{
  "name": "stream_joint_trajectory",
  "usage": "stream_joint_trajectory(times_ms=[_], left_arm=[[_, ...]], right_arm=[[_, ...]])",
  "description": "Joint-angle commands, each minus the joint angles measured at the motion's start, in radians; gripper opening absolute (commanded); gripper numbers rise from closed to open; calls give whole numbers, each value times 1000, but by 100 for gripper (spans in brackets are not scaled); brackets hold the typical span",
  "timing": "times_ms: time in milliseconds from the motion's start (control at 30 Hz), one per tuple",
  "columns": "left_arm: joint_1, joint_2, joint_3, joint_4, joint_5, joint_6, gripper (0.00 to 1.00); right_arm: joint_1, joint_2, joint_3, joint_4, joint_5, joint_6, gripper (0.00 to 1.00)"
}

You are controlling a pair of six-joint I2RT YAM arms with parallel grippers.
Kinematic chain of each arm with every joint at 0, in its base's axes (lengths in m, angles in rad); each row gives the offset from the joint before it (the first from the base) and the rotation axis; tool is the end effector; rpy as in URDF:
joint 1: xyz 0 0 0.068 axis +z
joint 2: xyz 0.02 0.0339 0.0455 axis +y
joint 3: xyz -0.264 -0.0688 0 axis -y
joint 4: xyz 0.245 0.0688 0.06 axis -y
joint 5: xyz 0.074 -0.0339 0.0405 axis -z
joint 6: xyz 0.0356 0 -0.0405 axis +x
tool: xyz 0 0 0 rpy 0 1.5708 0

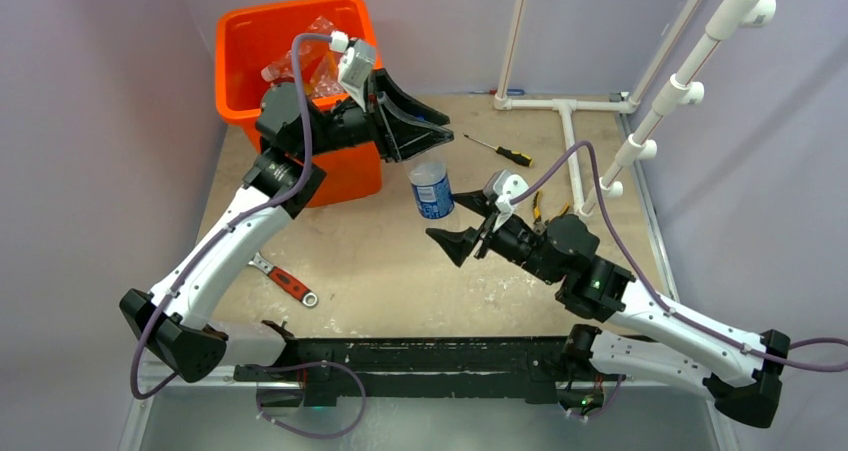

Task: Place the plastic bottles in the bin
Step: Pick up the plastic bottle from the corner of the board, then place the plastic bottle in the trash bin.

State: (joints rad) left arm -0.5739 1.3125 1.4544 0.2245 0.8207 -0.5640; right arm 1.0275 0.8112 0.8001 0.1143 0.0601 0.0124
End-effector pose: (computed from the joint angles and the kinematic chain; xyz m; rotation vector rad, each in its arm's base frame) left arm 0.2196 -0.1730 0.4980 0.7961 1.2442 -1.4357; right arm 0.1015 0.1639 0.3735 -0.6937 1.3514 0.7968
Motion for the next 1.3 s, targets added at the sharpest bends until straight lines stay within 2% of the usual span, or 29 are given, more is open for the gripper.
stream_joint_trajectory(times_ms=[0,33,200,367,567,733,867,1000,1267], left_arm=[[1,-53,10,25,-97,59,0],[1,-63,13,19,-131,77,0],[2,-87,120,-72,-329,192,0],[2,-58,311,-146,-741,458,0],[2,35,379,42,-1131,805,0],[22,149,412,210,-1288,1004,0],[135,265,469,153,-1326,975,0],[237,310,423,143,-1364,885,0],[273,343,361,99,-1401,836,0]], right_arm=[[4,-29,41,34,-18,41,94],[4,-38,47,32,-20,61,98],[3,-113,87,9,-39,120,99],[4,-211,103,-40,-59,149,99],[3,-242,51,-40,-10,168,99],[4,-228,-6,-24,22,204,99],[3,-226,-32,-27,30,214,99],[3,-231,-43,-49,30,220,99],[3,-246,-72,-63,77,224,99]])
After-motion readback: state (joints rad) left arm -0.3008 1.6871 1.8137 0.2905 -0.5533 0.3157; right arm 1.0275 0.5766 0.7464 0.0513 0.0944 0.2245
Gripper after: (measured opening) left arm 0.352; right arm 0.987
